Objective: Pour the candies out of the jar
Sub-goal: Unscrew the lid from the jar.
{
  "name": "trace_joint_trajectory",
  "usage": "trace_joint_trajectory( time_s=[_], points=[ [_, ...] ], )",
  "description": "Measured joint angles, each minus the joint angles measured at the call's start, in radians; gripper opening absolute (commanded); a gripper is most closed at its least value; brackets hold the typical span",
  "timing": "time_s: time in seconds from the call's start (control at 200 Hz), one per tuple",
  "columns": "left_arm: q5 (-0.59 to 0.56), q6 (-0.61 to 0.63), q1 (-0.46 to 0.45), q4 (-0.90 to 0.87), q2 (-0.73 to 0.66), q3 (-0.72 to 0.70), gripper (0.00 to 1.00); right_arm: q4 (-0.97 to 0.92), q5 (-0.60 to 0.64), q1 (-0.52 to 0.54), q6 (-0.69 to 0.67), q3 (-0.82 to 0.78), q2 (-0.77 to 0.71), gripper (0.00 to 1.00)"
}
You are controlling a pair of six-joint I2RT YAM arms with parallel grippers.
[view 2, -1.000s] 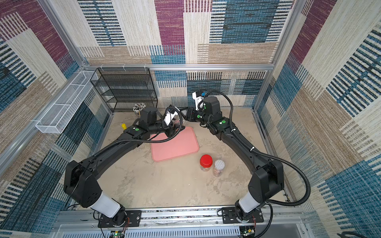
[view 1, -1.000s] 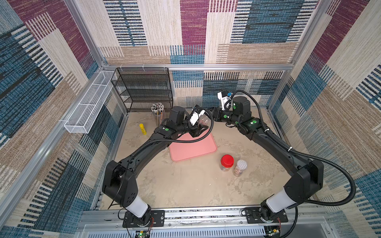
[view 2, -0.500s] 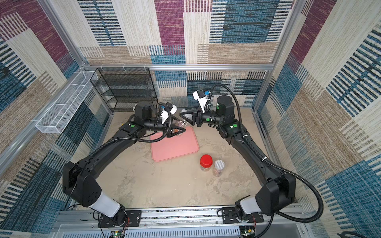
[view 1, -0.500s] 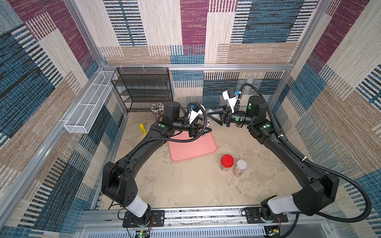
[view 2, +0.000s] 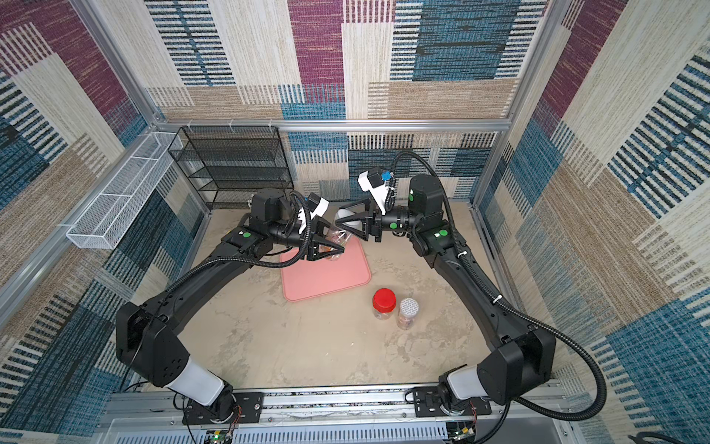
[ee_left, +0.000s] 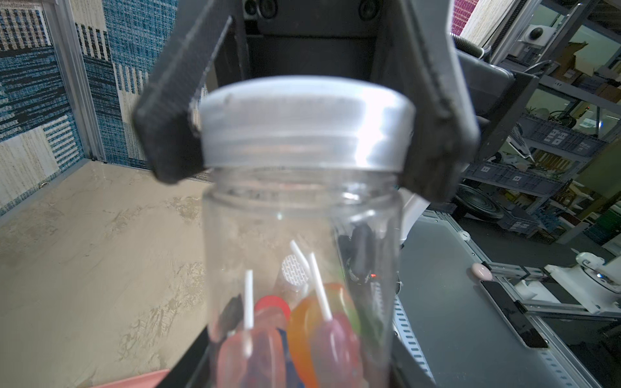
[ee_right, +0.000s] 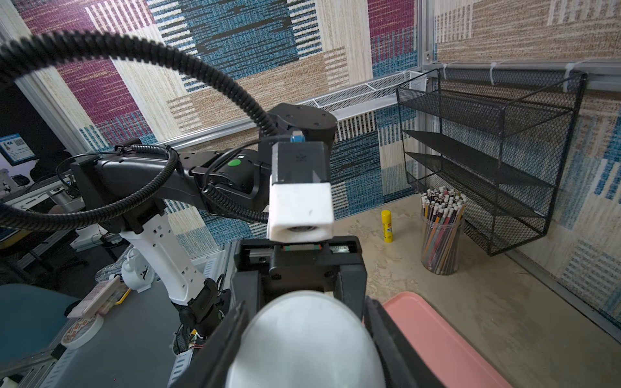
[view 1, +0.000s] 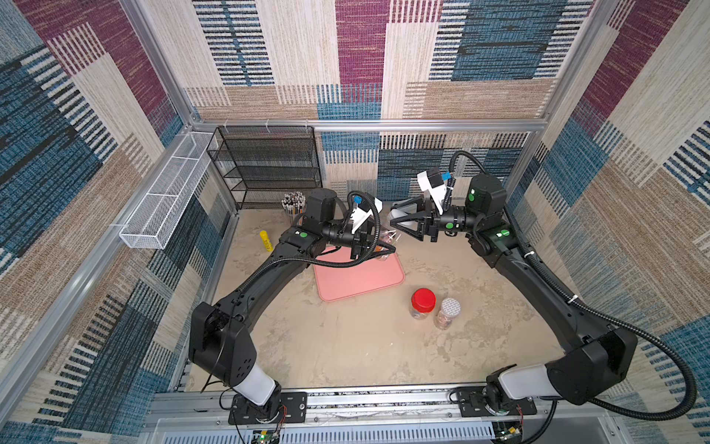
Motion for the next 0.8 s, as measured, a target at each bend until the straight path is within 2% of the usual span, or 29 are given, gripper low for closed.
trace_joint_trajectory(
  time_s=[0.271, 0.461, 0.656, 0.797],
  points=[
    [-0.004, -0.004, 0.0, 0.004, -0.002, -0.002, 0.0, -0.015, 0.0, -0.004, -0.013, 0.006, 0.002, 0.44],
    [-0.007, -0.008, 0.0, 0.004, -0.003, -0.002, 0.0, -0.013, 0.001, -0.005, -0.017, 0.005, 0.004, 0.55],
    [-0.027, -0.024, 0.001, 0.008, -0.002, -0.005, 0.0, -0.005, 0.011, -0.005, -0.019, 0.006, 0.016, 0.56],
    [-0.04, -0.037, 0.002, 0.011, -0.002, -0.008, 0.0, 0.006, 0.02, -0.004, -0.008, 0.004, 0.025, 0.61]
  ],
)
